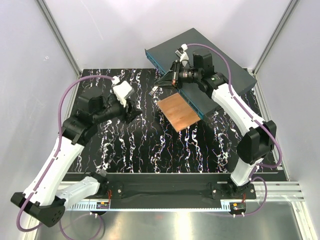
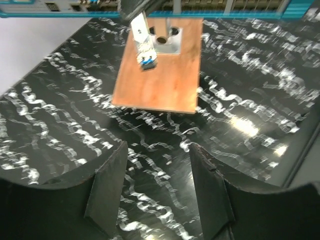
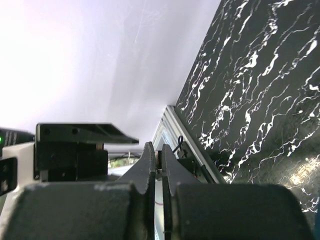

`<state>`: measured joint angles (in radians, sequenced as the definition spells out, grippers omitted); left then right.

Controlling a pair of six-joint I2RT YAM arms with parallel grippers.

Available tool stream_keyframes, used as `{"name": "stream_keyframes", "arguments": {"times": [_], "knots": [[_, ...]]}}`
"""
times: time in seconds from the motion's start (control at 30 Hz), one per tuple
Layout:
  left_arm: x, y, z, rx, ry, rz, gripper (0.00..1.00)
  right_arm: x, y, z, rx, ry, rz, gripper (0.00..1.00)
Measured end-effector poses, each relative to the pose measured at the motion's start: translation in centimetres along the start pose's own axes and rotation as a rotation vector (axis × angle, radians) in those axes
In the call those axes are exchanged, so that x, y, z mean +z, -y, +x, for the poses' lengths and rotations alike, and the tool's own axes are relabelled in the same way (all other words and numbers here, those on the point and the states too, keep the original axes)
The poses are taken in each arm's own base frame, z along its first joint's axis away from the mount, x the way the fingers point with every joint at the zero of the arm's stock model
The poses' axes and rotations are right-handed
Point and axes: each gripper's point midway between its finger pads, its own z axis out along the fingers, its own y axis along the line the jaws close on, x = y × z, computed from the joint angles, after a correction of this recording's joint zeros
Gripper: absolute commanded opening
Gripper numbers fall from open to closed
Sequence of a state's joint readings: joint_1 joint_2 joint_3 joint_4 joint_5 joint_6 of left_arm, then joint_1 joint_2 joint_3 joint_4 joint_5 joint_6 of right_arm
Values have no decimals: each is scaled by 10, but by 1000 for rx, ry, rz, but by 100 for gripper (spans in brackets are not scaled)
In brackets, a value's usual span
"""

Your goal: Insert the plug into the switch port

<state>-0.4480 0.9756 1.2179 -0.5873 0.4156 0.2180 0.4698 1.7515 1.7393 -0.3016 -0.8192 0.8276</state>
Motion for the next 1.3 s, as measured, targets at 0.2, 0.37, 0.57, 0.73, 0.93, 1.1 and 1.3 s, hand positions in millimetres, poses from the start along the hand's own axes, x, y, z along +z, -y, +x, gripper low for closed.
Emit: {"name": "stream_keyframes", "arguments": {"times": [0.2,0.37,0.57,0.73,0.93,1.1,1.3], "knots": [[11,6,-4,-92,8,14,53,7,5,3,23,14,27,0],[22,3,-5,-122,8,8,47,17,-5,17,25,-16,13,0],[27,-2,-7,-147,13,-18,40,24,-14,26,10,-36,-10,0],[28,-6,-10,-151,28,-36,35,27,-18,32,6,-48,-19,0],[30,-10,-11,-161,31,-53,25,28,-19,32,3,-47,-22,0],[32,-12,-10,-162,25,-69,24,29,-17,31,3,-35,-12,0],[34,-15,-8,-155,17,-100,31,32,-19,33,12,-37,-11,0]]}}
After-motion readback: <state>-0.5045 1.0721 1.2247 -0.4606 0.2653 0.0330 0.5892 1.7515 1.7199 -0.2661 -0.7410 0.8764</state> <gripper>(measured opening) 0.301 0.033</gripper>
